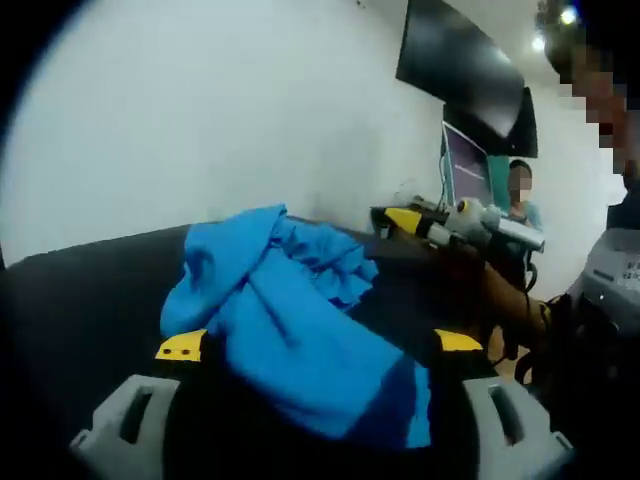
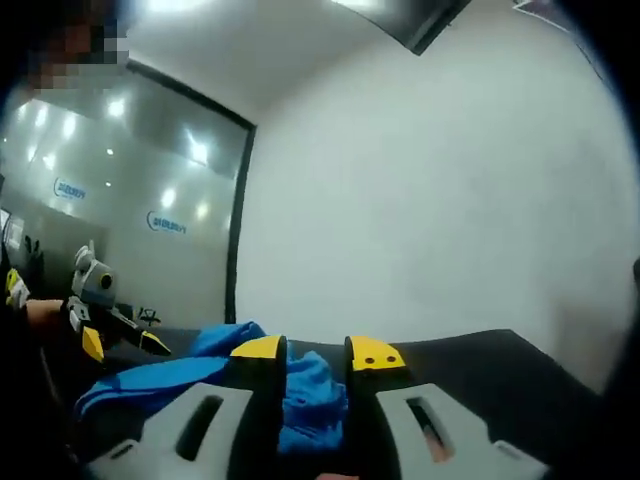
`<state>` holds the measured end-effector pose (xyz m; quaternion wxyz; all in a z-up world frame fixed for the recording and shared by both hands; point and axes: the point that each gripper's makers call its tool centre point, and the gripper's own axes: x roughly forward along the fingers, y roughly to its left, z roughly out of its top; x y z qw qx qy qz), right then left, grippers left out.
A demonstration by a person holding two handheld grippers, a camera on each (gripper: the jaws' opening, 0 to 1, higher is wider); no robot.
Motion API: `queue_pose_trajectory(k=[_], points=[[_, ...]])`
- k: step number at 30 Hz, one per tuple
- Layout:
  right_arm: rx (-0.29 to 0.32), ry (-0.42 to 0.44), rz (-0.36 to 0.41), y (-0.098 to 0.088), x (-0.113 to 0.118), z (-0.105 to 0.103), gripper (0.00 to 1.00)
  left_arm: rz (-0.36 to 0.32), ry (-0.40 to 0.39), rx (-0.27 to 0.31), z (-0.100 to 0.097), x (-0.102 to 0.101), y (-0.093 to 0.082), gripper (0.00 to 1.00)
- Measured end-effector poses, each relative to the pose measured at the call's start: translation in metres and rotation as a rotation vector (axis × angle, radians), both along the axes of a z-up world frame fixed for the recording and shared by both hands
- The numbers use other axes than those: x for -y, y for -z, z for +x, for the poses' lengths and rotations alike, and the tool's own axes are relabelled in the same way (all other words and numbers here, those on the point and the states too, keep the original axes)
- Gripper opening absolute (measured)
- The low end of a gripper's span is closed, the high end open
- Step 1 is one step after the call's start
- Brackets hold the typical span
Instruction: Spread out the cloth and fold it
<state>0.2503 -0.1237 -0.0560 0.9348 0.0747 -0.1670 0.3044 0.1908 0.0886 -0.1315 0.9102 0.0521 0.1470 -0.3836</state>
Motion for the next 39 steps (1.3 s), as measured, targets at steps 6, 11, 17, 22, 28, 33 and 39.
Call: queue_pose_trajectory(k=[6,11,17,22,28,33,39], points=[[0.011,-0.008,-0.005,-0.001,-0.002,-0.003,0.21,0.014,-0.152,0.033,0.046,0.011,0.003,0.89],[0.015,-0.007,-0.006,-0.001,-0.001,-0.004,0.21,0.299,-0.246,0.158,0.078,-0.032,0.009,0.19],[0.02,-0.004,0.005,-0.003,0.001,-0.004,0.21,0.077,-0.273,0.091,0.103,-0.089,-0.068,0.08],[0.019,-0.012,0.017,-0.004,0.001,-0.003,0.21,0.066,-0.311,0.098,0.133,-0.13,-0.124,0.08],[0.009,0.0,-0.008,0.0,-0.001,0.0,0.21,0.069,-0.371,0.176,0.185,-0.131,-0.172,0.07],[0.005,0.019,-0.008,0.0,0.003,0.002,0.21,-0.073,-0.644,0.104,0.231,-0.154,-0.148,0.13],[-0.004,0.02,-0.061,0.006,-0.004,0.004,0.21,0.033,-0.536,0.076,0.2,-0.156,-0.098,0.28]])
